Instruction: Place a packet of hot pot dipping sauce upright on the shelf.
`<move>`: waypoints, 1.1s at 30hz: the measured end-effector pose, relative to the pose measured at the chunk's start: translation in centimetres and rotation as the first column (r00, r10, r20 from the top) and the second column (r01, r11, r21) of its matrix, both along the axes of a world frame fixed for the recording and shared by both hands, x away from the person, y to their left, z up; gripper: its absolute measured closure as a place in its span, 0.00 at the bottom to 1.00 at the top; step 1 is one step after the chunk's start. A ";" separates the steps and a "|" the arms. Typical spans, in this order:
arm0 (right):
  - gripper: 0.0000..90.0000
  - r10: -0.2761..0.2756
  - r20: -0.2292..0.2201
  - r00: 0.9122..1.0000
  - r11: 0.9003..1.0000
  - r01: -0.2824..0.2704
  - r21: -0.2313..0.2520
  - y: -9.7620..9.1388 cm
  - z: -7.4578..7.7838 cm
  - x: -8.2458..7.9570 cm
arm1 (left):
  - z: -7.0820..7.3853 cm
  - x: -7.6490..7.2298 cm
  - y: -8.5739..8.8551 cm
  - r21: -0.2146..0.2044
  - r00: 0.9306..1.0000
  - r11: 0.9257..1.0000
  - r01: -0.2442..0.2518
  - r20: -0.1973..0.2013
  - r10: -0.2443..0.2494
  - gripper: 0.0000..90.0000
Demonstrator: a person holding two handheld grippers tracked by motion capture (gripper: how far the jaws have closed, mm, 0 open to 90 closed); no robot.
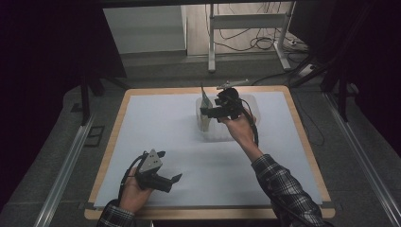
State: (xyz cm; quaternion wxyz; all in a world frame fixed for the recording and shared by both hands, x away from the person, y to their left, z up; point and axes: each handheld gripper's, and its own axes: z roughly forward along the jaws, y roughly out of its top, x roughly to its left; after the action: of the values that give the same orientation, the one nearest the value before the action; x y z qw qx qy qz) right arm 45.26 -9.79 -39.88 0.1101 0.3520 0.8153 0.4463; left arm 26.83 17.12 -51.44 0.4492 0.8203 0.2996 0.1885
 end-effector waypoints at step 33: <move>0.08 0.095 0.027 0.995 0.993 -0.093 -0.071 -1.4 -0.8 -3.2 | 0.0 0.0 -0.1 0.001 1.000 1.000 0.000 0.002 0.000 0.00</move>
State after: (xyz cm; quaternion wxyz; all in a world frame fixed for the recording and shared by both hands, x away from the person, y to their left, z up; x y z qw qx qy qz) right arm 42.05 -11.20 -40.72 0.1135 0.3022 0.8443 0.4276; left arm 26.79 17.06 -51.48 0.4492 0.8202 0.2992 0.1894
